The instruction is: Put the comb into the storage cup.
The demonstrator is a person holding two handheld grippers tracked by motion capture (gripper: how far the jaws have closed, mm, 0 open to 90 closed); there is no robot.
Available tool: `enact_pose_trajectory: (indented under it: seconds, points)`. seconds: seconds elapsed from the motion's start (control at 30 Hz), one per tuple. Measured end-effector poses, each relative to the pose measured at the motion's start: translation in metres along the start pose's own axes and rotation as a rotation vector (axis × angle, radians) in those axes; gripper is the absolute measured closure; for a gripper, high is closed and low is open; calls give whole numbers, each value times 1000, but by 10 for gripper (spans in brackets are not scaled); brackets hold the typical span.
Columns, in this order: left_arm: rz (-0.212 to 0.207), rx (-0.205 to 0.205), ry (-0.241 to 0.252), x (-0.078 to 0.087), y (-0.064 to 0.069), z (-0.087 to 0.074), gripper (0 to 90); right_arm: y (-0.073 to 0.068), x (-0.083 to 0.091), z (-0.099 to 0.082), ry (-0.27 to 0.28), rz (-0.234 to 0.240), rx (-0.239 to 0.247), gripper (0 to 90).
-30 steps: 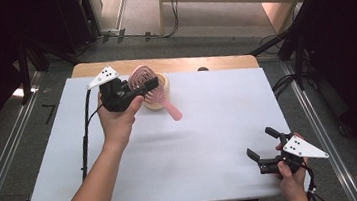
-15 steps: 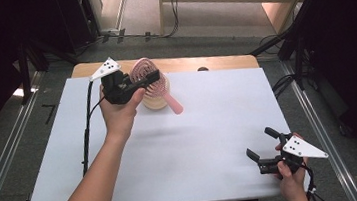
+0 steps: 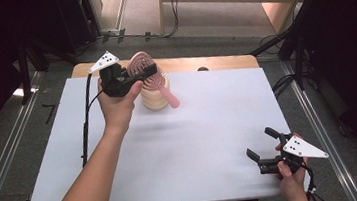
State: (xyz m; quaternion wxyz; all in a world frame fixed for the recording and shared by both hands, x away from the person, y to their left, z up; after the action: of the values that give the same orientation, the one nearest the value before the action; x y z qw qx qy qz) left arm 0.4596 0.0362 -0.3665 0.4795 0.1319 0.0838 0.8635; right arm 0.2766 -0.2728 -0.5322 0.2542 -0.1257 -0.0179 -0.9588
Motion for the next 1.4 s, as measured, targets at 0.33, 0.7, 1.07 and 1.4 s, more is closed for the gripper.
enact_pose_trajectory:
  seconds: [0.33,0.7,1.07,1.4]
  points:
    - [15,2,16,1,-10,9,634,-1,0,0,-3,0,7,0]
    - [41,1,28,2,-24,16,634,-2,-1,-1,-6,2,7,0]
    - [73,2,48,5,-40,26,634,-2,-2,-2,-12,3,9,0]
    - [93,1,63,9,-49,31,634,-2,-1,-2,-12,4,10,0]
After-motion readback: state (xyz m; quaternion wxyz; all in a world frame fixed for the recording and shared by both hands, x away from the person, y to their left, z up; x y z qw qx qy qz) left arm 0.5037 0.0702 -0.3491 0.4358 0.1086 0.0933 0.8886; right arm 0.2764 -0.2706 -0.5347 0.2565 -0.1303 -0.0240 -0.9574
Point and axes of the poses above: each handheld gripper's, and its own axes: x roughly backward along the jaws, z roughly out of its top, y roughly to its right, the point moved 10 cm from there along -x, roughly forward along the jaws, and after that the axes turned 4 degrees about -z, right-handed, at the moved point
